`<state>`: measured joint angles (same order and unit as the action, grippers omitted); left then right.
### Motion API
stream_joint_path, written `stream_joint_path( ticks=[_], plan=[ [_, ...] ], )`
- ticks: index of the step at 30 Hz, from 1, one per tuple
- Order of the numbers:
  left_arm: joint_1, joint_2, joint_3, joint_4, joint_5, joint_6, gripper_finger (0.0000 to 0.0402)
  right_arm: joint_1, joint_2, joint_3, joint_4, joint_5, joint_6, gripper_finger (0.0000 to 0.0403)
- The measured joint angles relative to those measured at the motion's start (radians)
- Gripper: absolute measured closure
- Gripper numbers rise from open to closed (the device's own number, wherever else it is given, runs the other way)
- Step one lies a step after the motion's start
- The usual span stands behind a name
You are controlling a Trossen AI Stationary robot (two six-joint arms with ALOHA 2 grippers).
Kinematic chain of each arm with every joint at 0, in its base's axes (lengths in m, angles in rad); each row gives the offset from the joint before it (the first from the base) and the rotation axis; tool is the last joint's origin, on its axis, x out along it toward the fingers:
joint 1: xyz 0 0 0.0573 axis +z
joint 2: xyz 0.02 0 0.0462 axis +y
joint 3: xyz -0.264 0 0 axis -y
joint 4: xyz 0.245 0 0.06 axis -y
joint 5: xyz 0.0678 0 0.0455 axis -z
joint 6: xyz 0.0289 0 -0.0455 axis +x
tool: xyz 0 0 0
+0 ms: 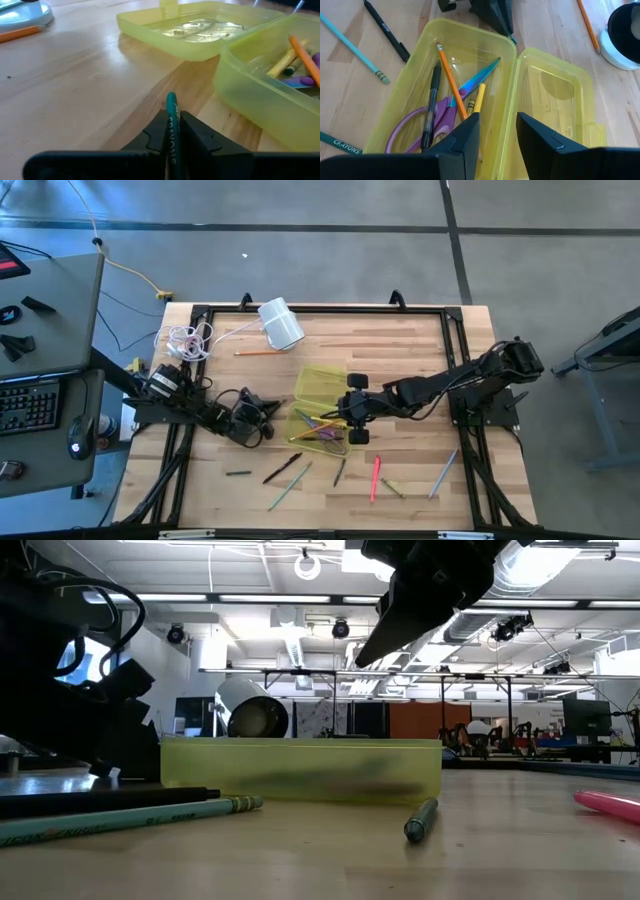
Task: Pick & place school supplies into a supply box
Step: Put the top dark green crayon into the supply box
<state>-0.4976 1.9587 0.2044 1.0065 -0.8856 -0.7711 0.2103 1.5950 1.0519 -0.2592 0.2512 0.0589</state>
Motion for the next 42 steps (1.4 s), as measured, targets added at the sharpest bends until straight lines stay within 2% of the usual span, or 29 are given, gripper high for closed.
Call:
stream_joint_path(
  ticks=[5,10,14,21,29,34,38,42],
  plan=[
    [-0.001,0.000,-0.002,-0.012,-0.006,-0.009,0.0358,0.000,0.000,0.000,0.000,0.000,-0.013,0.0289],
    [0.000,0.000,-0.002,-0.011,-0.013,-0.007,0.0359,0.000,0.000,0.000,0.000,0.000,-0.015,0.0289],
    [0.000,-0.023,-0.009,-0.016,-0.014,-0.003,0.0345,0.000,0.000,0.000,0.000,0.000,-0.015,0.0289],
    [-0.001,-0.176,-0.078,-0.043,0.019,0.041,0.0357,0.000,0.000,0.000,0.002,0.000,-0.011,0.0289],
    [0.000,-0.405,-0.139,-0.019,-0.014,0.104,0.0344,0.000,0.000,0.000,0.003,0.000,-0.008,0.0289],
    [0.000,-0.540,-0.098,-0.004,0.111,0.231,0.0354,0.000,0.000,0.000,0.006,0.000,-0.013,0.0289],
    [0.000,-0.563,-0.003,-0.027,0.225,0.298,0.0348,0.000,0.000,0.000,0.011,0.000,-0.015,0.0289],
    [0.019,-0.535,0.160,-0.201,0.293,0.353,0.0341,0.001,0.000,0.000,-0.007,-0.007,0.003,0.0289]
  ],
)
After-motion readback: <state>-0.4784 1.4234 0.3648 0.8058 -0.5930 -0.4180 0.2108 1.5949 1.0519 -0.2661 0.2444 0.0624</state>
